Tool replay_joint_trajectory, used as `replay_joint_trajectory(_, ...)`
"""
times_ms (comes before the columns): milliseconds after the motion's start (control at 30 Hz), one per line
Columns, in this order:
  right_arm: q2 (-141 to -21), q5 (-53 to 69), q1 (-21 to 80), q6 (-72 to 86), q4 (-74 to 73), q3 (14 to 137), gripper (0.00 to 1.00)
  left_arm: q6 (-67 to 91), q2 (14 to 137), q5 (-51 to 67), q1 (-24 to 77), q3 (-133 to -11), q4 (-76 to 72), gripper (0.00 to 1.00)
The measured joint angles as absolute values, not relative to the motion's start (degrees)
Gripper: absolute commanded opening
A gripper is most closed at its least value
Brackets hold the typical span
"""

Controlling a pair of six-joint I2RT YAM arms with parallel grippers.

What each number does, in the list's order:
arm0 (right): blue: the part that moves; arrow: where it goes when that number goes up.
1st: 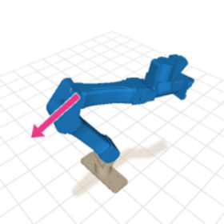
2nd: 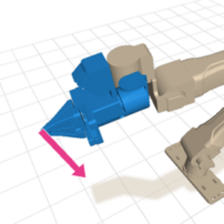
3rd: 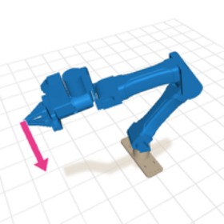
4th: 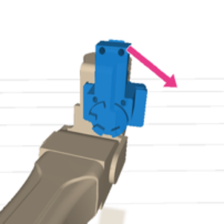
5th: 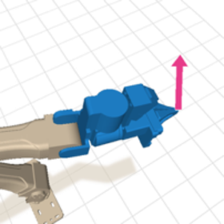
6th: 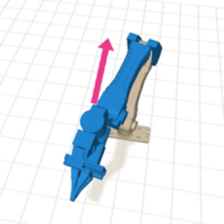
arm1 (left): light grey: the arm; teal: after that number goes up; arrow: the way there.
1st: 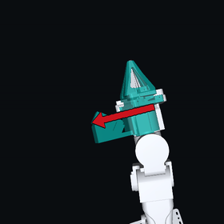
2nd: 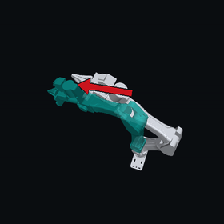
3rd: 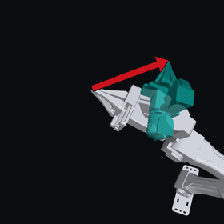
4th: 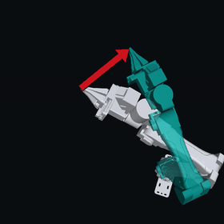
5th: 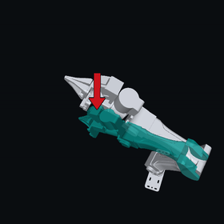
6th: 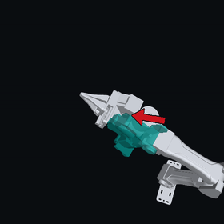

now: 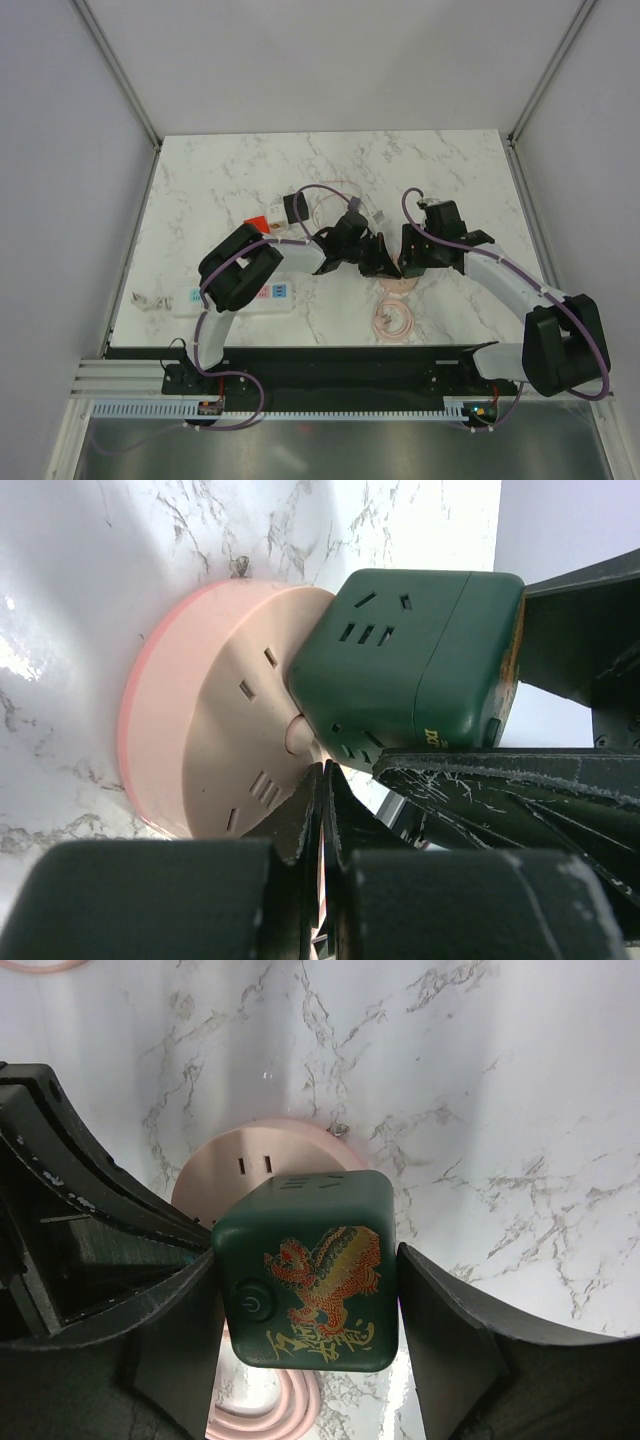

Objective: Pull the plug off the socket

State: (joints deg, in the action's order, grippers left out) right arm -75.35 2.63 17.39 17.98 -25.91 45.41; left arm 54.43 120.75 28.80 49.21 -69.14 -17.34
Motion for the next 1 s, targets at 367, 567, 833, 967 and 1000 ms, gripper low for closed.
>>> replay_joint_trajectory(367, -73.56, 2.66, 17.39, 18.41, -24.62, 43.92, 0.00, 56.29, 120.75, 27.24, 49.25, -70.67, -13.37, 0.02)
replay_joint_trajectory(567, -71.92, 2.33, 17.26, 19.77, -25.32, 43.13, 0.00, 57.63, 120.77, 26.57, 49.39, -70.91, -12.69, 0.02)
replay_joint_trajectory(833, -71.96, 1.61, 17.23, 20.80, -28.62, 44.75, 0.00, 58.26, 120.77, 25.98, 49.60, -71.44, -11.79, 0.02)
replay_joint_trajectory(967, -72.29, 1.63, 17.23, 20.86, -29.82, 45.43, 0.00, 58.22, 120.77, 25.71, 49.69, -72.18, -10.44, 0.02)
replay_joint_trajectory(1000, -72.47, 1.69, 17.23, 20.95, -29.74, 45.43, 0.00, 58.15, 120.77, 25.63, 49.71, -72.38, -10.13, 0.02)
